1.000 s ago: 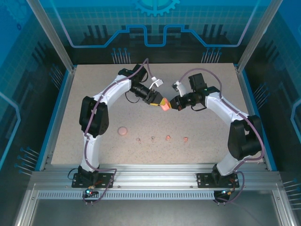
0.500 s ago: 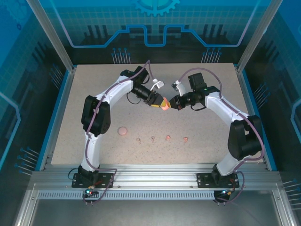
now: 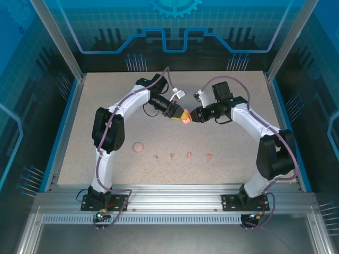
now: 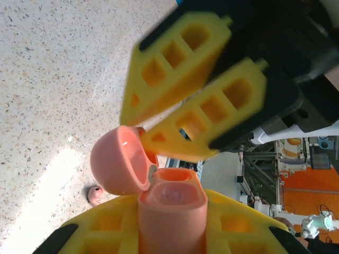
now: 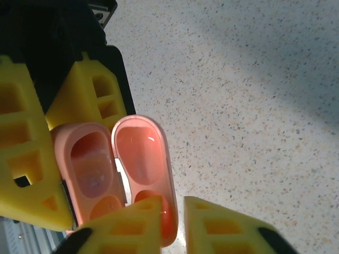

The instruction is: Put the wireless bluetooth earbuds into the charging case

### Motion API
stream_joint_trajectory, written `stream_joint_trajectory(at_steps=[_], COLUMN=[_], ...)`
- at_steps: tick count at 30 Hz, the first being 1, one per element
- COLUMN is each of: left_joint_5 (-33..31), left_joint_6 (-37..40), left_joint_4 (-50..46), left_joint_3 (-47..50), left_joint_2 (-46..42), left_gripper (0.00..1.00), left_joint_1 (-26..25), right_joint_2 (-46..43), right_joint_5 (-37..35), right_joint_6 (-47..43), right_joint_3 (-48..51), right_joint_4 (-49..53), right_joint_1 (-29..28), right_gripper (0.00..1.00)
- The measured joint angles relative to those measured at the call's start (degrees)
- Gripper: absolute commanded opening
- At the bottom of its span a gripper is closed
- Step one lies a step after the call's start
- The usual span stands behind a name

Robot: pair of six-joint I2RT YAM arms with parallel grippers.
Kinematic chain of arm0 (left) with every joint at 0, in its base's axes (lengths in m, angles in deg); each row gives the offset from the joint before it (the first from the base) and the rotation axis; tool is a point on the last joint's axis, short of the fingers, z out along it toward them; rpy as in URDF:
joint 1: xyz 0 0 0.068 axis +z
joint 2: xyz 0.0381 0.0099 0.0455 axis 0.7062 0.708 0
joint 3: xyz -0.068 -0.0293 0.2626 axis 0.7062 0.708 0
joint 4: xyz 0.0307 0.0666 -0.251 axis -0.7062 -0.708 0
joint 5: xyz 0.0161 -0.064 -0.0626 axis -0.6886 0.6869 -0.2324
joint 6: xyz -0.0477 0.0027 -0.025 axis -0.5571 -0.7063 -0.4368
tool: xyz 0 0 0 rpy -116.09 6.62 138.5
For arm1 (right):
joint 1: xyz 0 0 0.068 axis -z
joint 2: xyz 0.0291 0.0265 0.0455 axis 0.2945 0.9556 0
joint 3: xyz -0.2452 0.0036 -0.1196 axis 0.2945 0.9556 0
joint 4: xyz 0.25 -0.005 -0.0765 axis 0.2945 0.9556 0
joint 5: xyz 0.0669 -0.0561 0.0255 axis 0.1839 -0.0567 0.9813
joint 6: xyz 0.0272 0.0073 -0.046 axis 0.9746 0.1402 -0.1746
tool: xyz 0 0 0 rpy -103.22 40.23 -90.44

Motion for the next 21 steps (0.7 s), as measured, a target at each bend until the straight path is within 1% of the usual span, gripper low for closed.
stream_joint_trajectory(at_steps=[2,4,5,7,8,11,14,18,21], left_joint_5=[0.0,-0.5,-1.0,-2.3,-3.3,-6.5,-9.6,-13.5,-16.7], left_joint_6=[-0.1,-0.7,-1.4,-3.1,-4.0,-7.5,-11.1,-16.2,-19.7], left_joint_4=[0.4,2.4,3.7,6.9,9.0,16.2,24.8,37.8,48.5], left_joint_3=[0.3,1.9,3.4,7.2,9.5,16.4,23.6,32.6,39.6], left_joint_2=[0.0,-0.5,-1.1,-2.9,-4.1,-9.1,-15.5,-24.5,-30.4], left_gripper=[0.00,0.00,0.00,0.00,0.00,0.00,0.00,0.00,0.00], left_joint_1=[0.0,0.1,0.1,0.2,0.2,0.4,0.4,0.4,0.4], right_joint_2=[-0.3,-1.4,-2.6,-5.3,-7.3,-12.5,-16.7,-21.7,-23.9], right_joint_5=[-0.2,-0.8,-1.2,-2.7,-3.9,-8.5,-15.1,-24.9,-26.0], right_joint_6=[1.6,3.4,4.2,6.4,7.1,8.9,11.0,16.7,19.9], right_joint_3=[-0.1,-0.1,0.0,0.2,0.4,0.5,0.6,3.0,5.1], right_joint_4=[-0.5,-0.8,-0.9,-0.8,-0.7,0.6,2.5,3.8,4.4], right_joint_1=[0.5,1.7,2.5,4.1,5.0,6.4,6.5,7.0,9.9], right_gripper=[0.55,0.66,0.74,0.94,1.00,1.00,1.00,1.00,1.00])
